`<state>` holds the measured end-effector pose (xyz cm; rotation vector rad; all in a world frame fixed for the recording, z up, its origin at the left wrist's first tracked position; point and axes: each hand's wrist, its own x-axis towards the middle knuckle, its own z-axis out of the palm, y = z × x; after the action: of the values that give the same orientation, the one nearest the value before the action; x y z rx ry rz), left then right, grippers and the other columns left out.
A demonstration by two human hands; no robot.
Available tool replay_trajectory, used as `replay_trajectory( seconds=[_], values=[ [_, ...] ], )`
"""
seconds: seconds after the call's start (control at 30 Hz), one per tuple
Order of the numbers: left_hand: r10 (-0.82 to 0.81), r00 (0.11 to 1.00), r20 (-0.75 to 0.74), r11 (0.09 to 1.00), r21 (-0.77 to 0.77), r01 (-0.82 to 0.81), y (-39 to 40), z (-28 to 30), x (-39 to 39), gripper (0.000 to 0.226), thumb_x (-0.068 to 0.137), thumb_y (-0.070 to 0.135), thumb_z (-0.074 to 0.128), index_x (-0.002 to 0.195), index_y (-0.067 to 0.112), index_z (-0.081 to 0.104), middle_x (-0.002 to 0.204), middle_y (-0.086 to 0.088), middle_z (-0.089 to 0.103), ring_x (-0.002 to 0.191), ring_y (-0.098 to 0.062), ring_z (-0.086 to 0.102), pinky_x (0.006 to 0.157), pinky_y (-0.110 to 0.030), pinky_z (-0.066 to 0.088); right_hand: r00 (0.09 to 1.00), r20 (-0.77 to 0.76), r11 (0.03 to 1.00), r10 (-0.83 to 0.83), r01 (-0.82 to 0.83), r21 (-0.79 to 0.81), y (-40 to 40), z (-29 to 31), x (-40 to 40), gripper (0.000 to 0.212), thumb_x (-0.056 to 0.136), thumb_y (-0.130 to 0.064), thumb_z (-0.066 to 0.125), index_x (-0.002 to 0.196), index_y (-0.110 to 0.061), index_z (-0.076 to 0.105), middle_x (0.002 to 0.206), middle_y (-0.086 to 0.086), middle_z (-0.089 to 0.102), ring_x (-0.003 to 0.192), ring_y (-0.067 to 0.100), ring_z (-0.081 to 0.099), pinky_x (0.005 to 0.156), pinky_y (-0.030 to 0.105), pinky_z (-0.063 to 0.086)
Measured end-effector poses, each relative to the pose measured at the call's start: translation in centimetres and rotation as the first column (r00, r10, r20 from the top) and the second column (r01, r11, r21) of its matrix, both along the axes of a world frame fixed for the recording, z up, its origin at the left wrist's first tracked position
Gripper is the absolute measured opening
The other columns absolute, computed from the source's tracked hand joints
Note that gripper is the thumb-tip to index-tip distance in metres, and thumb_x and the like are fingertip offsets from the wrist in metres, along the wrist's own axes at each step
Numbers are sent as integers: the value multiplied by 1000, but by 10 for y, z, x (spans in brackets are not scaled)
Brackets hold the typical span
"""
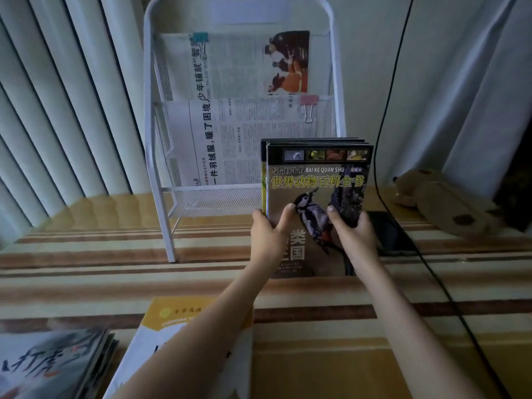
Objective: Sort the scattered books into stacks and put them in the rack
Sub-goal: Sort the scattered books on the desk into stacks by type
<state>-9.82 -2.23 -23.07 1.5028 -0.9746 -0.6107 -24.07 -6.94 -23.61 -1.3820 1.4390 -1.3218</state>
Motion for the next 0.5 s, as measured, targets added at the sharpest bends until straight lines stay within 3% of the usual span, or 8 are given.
replay_trajectory(
  seconds=[0.07, 0.27, 0.37, 0.5],
  values=[
    [18, 998, 56, 998, -61, -15, 2, -2, 0, 40, 88, 44, 58, 105, 11, 44, 97, -1, 59, 89, -17, 57, 75, -29, 46, 1000, -7, 1000, -9, 9, -26, 3, 0, 3, 61, 84, -46, 64, 126, -7, 44, 125, 6, 54, 117, 25, 51, 84, 29, 38],
    [67, 989, 132, 984, -170, -44, 21, 25, -15, 36, 88, 42, 60, 101, 11, 48, 77, 11, 54, 77, -16, 58, 74, -33, 50, 995, 89, 992, -47, 57, -115, 31, 16, -8, 71, 87, -41, 62, 139, -2, 33, 140, 10, 43, 130, 26, 40, 91, 23, 30],
    [37, 986, 164, 976, -217, -1, 43, 46, -27, 35, 88, 40, 60, 100, 9, 49, 74, 13, 54, 68, -5, 55, 66, -29, 48, 991, 117, 978, -62, 84, -189, 52, 30, -24, 83, 82, -47, 64, 143, -4, 29, 148, 9, 37, 135, 24, 36, 109, 34, 31],
    [-5, 992, 122, 970, -239, 35, 84, 48, -53, 38, 88, 42, 60, 102, 7, 50, 76, 5, 58, 74, -17, 58, 73, -35, 50, 992, 111, 975, -58, 81, -207, 93, 36, -51, 87, 83, -47, 64, 148, -7, 22, 154, 8, 28, 140, 24, 28, 114, 39, 26]
  ],
)
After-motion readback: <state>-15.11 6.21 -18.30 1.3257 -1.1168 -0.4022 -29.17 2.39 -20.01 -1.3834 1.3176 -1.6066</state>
